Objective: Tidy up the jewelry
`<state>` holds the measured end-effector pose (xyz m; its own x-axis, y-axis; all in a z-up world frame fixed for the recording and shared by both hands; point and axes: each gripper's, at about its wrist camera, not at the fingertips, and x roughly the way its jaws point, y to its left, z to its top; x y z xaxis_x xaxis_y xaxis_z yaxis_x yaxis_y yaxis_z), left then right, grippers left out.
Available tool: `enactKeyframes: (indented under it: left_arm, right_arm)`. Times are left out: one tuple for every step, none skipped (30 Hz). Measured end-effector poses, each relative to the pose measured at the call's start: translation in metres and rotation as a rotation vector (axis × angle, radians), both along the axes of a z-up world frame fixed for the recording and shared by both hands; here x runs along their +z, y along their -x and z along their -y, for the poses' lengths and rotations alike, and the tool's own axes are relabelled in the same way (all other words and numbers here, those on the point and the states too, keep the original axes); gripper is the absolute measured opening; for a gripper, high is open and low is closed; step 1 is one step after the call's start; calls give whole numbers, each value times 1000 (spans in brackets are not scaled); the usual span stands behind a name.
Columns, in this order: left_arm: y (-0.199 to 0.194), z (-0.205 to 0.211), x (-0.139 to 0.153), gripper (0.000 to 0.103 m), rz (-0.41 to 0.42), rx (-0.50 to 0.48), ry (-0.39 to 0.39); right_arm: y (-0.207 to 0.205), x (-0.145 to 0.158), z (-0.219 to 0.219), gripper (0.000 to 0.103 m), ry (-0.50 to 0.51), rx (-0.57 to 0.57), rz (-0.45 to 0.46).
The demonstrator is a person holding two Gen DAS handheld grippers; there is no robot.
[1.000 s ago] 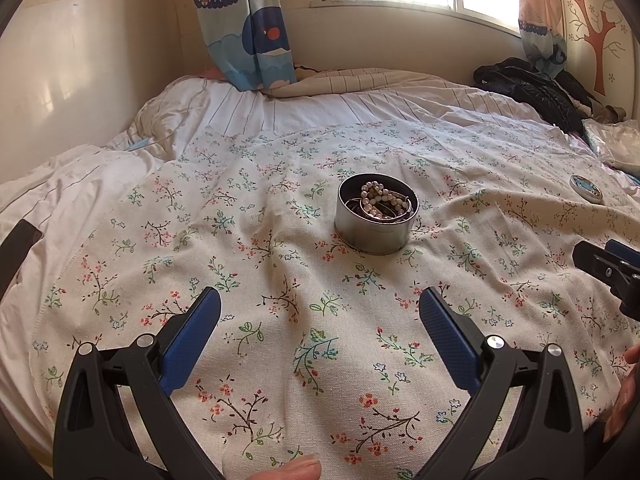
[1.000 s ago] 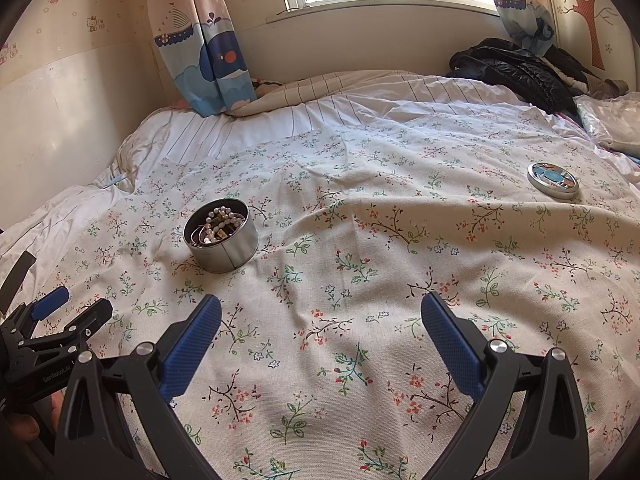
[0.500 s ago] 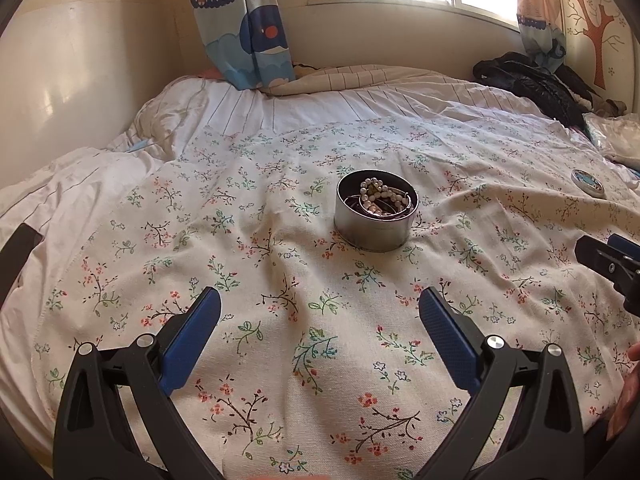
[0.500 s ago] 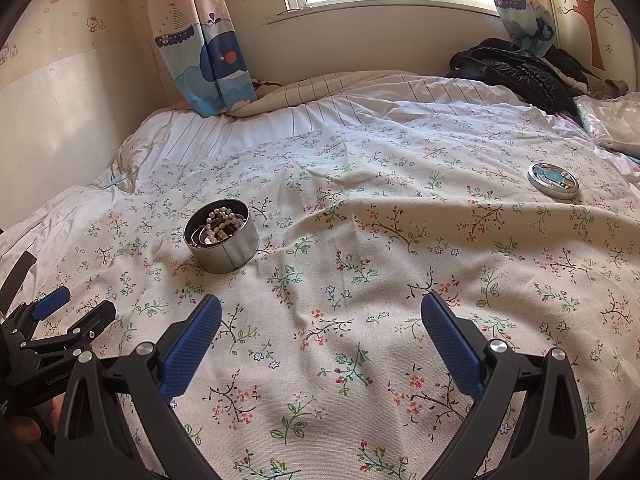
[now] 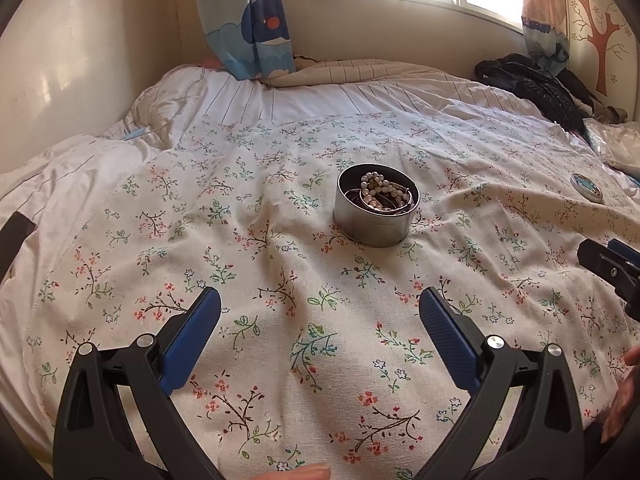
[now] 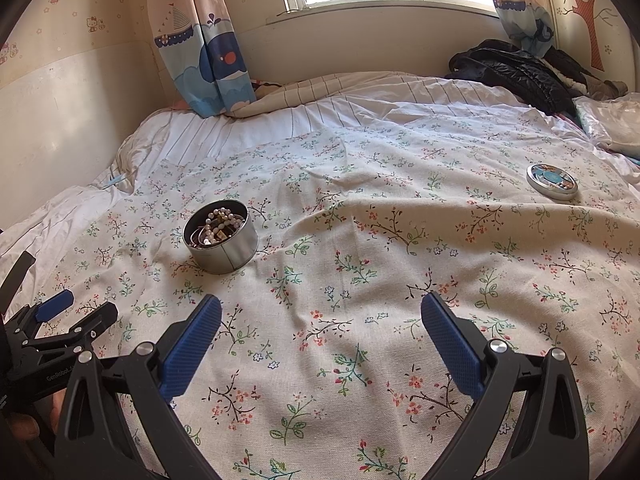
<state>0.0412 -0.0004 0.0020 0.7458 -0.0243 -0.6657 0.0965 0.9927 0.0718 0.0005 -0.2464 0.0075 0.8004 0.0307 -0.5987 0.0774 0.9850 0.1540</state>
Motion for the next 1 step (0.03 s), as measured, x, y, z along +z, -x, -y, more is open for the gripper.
enactKeyframes:
  left_arm:
    - [0, -2, 0, 95, -1, 4, 6]
  right_arm:
    - [0, 0, 0, 96, 0, 0, 0]
